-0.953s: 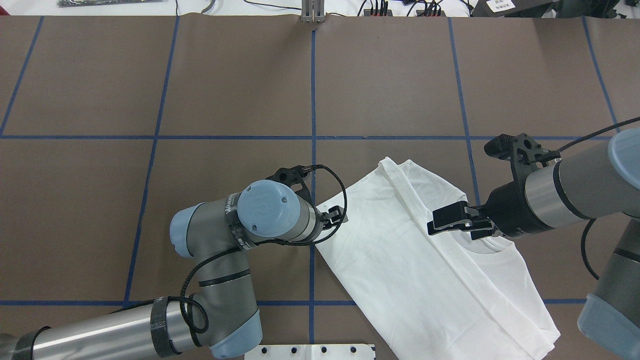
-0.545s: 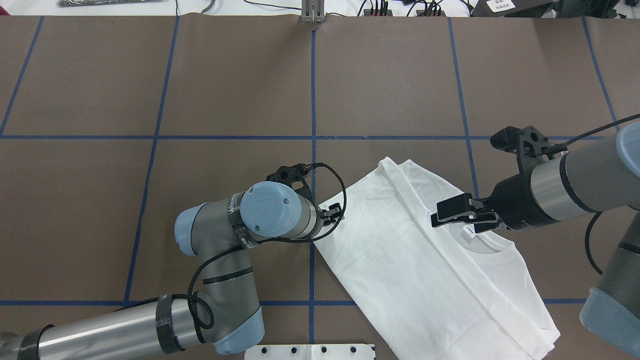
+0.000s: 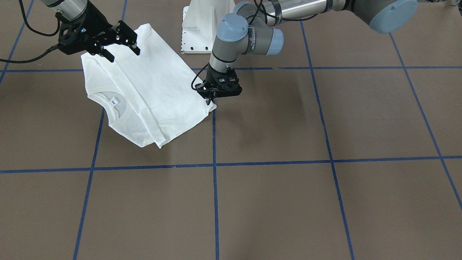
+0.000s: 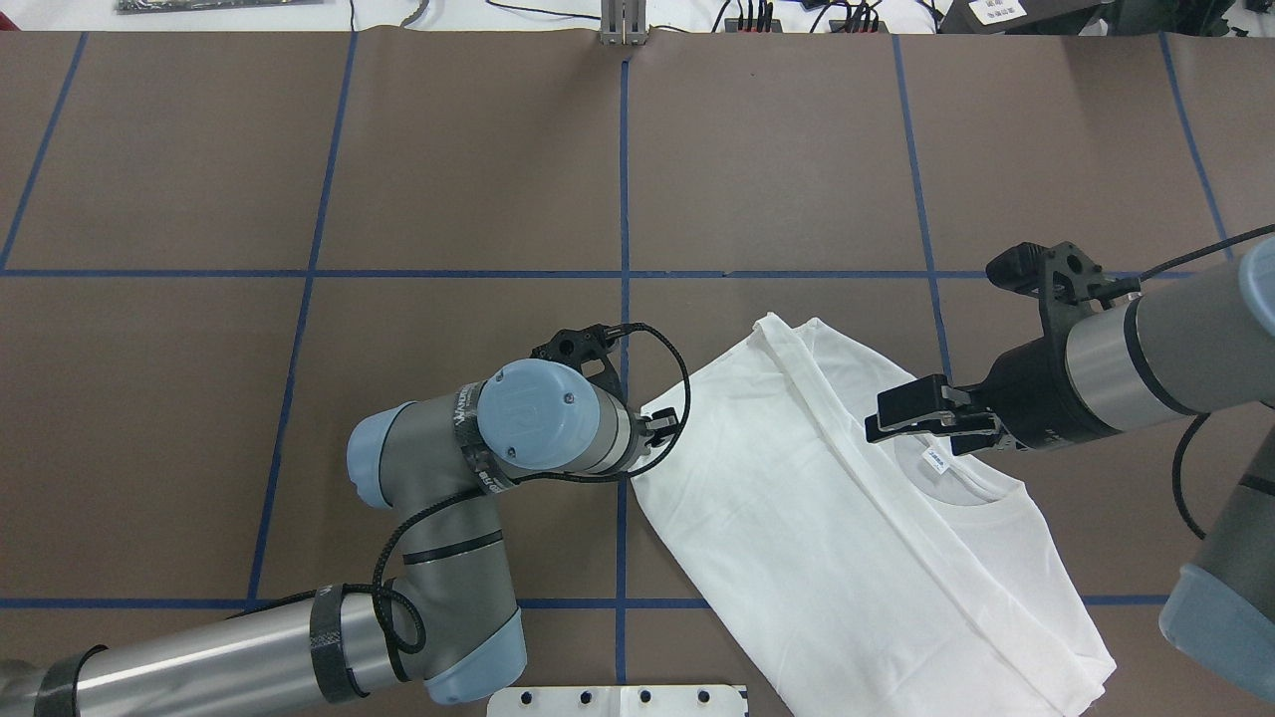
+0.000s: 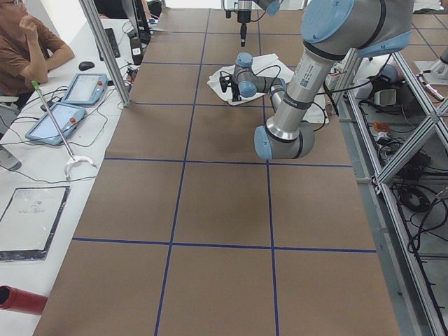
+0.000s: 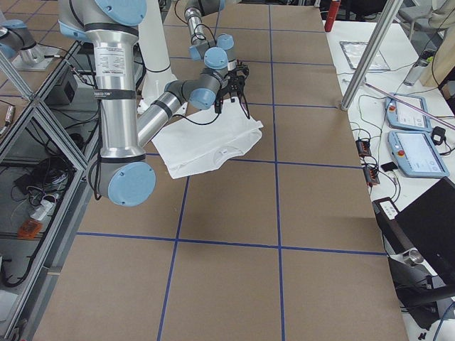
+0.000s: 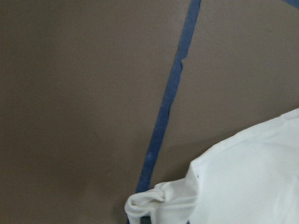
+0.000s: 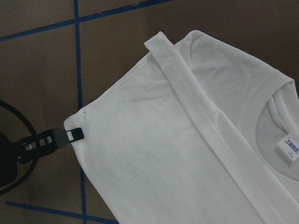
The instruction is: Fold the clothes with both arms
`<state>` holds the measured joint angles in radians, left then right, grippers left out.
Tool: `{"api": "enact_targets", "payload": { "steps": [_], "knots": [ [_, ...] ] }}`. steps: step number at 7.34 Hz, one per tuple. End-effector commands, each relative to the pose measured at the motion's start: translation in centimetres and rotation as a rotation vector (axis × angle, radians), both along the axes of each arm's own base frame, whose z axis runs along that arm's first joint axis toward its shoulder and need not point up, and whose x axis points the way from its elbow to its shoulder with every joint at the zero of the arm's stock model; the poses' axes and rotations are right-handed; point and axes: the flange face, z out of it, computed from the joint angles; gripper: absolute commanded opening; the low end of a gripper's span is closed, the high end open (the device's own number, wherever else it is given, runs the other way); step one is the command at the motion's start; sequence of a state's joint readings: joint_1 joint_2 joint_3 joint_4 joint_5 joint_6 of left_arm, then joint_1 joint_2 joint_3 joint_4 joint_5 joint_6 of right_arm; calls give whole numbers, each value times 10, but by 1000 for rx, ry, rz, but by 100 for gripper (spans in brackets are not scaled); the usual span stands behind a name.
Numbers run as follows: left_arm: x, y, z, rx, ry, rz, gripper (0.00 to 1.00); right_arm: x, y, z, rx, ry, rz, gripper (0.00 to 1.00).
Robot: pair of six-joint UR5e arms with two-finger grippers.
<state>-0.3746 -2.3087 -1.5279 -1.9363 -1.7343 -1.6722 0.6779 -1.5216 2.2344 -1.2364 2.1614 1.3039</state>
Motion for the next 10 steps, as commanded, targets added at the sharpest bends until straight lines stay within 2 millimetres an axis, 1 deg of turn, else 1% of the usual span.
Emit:
{"api": "enact_targets", "payload": {
  "steps": [1,2,4,5,6,7,8,9,10],
  "knots": [
    [-40,-56,0,-40,6,-46,0,0,-4,2,-2,4,8,100],
    [-62,-87,6,-52,-34,-93,0,0,-4,2,-3,5,8,100],
    [-106,-141,15,-13,-93,-149,0,1,-9,4,-2,10,23,100],
    [-121,-165,24,7,-121,-167,0,0,-11,2,5,10,36,100],
    [-126,-185,36,32,-151,-168,0,-1,-13,3,5,14,40,100],
    [-123,-207,37,52,-169,-173,0,-3,-14,7,1,21,41,100],
    [-103,-232,42,76,-138,-186,0,-4,-16,9,-2,25,44,100],
    [-79,-260,40,111,-143,-234,0,-6,-18,10,-2,28,45,100],
    [-78,-274,41,124,-142,-247,0,-9,-21,3,8,16,45,100]
  ]
}}
